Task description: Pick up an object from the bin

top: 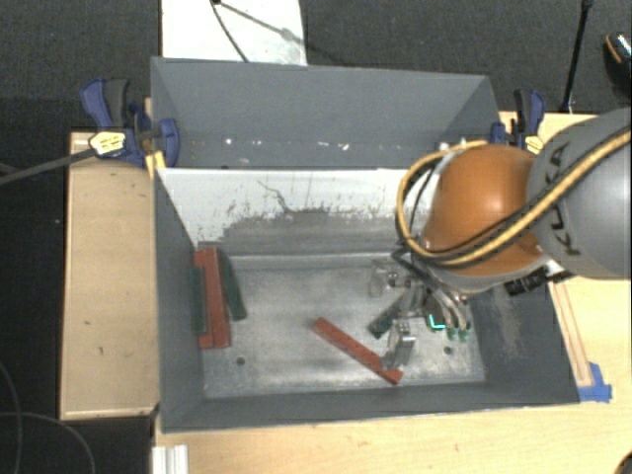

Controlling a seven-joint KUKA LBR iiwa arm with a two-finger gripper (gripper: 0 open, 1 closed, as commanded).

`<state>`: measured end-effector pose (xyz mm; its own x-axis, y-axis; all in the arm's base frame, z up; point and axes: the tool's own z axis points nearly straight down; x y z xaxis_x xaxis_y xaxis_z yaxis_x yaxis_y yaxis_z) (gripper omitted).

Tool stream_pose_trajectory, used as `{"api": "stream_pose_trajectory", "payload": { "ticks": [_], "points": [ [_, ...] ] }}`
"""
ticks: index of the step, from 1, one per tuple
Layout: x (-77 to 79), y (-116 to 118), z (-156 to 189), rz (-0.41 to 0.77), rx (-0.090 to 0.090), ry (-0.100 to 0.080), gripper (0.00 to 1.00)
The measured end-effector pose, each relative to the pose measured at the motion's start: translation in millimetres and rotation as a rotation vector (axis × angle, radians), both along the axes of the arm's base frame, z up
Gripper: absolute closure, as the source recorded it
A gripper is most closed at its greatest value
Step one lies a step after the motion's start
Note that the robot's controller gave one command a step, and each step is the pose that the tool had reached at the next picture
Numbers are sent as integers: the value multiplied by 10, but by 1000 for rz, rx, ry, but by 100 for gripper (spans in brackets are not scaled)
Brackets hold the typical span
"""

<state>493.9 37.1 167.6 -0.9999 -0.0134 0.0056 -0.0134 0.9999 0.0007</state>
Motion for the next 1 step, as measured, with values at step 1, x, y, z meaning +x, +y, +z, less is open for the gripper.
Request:
{"api": "stream_pose_trajectory", "payload": {
  "ticks": [1],
  "points": [
    [-102,217,-997,-180,0,-4,0]
  ]
}}
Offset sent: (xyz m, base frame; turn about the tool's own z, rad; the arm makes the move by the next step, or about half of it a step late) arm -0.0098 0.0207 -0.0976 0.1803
